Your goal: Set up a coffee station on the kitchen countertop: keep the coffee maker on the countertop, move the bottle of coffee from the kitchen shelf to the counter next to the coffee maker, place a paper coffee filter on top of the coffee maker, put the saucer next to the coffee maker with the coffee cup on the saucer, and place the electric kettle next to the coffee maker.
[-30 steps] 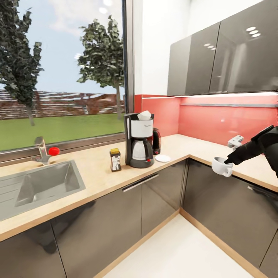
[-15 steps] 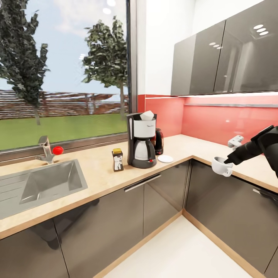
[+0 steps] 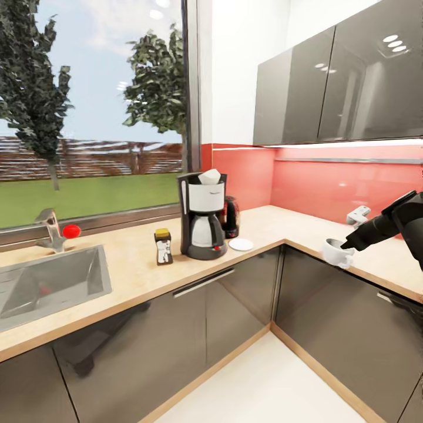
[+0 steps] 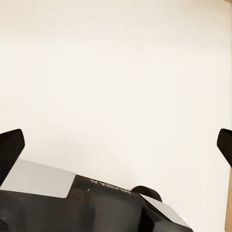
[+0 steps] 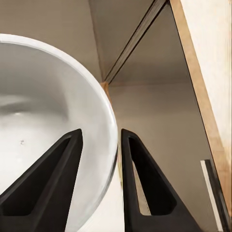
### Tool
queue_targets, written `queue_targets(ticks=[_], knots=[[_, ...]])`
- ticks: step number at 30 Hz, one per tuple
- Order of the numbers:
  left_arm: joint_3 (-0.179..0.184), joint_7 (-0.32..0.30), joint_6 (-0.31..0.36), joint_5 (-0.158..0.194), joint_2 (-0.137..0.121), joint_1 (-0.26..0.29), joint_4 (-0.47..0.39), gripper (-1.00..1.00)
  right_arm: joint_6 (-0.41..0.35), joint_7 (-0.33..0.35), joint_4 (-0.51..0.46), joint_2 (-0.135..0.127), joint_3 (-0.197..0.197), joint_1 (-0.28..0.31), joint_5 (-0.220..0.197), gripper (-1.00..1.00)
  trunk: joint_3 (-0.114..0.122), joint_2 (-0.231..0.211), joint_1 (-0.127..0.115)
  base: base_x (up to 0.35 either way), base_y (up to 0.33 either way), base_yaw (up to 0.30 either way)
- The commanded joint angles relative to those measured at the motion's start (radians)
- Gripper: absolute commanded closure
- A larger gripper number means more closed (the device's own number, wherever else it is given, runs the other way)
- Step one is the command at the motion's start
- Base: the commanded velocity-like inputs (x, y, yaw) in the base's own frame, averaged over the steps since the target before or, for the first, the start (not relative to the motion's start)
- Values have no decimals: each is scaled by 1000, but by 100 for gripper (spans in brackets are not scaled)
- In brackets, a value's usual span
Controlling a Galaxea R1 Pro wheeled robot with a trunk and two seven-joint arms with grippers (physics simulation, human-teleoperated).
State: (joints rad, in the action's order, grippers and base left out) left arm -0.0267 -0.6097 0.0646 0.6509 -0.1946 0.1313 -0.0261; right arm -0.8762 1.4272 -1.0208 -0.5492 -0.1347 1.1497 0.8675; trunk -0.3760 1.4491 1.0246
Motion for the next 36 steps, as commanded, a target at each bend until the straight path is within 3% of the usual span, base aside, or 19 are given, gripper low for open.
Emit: queue_targets(ticks=[1, 12, 29, 36], knots=[[-2, -4, 6, 4, 0, 1, 0, -100, -10, 10, -1, -1, -2, 1, 7, 100, -1, 1, 0, 156, -300, 0], [-2, -4, 6, 4, 2, 1, 0, -100, -10, 12, -2, 0, -2, 1, 6, 100, -1, 1, 0, 117, -285, 106], [-2, -4, 5, 4, 3, 1, 0, -100, -11, 10, -2, 4, -3, 1, 5, 100, -1, 1, 0, 7, -26, 264], [-2, -4, 4, 4, 3, 1, 0, -100, -13, 9, -1, 4, -2, 1, 5, 100, -1, 1, 0, 19, -193, 71]])
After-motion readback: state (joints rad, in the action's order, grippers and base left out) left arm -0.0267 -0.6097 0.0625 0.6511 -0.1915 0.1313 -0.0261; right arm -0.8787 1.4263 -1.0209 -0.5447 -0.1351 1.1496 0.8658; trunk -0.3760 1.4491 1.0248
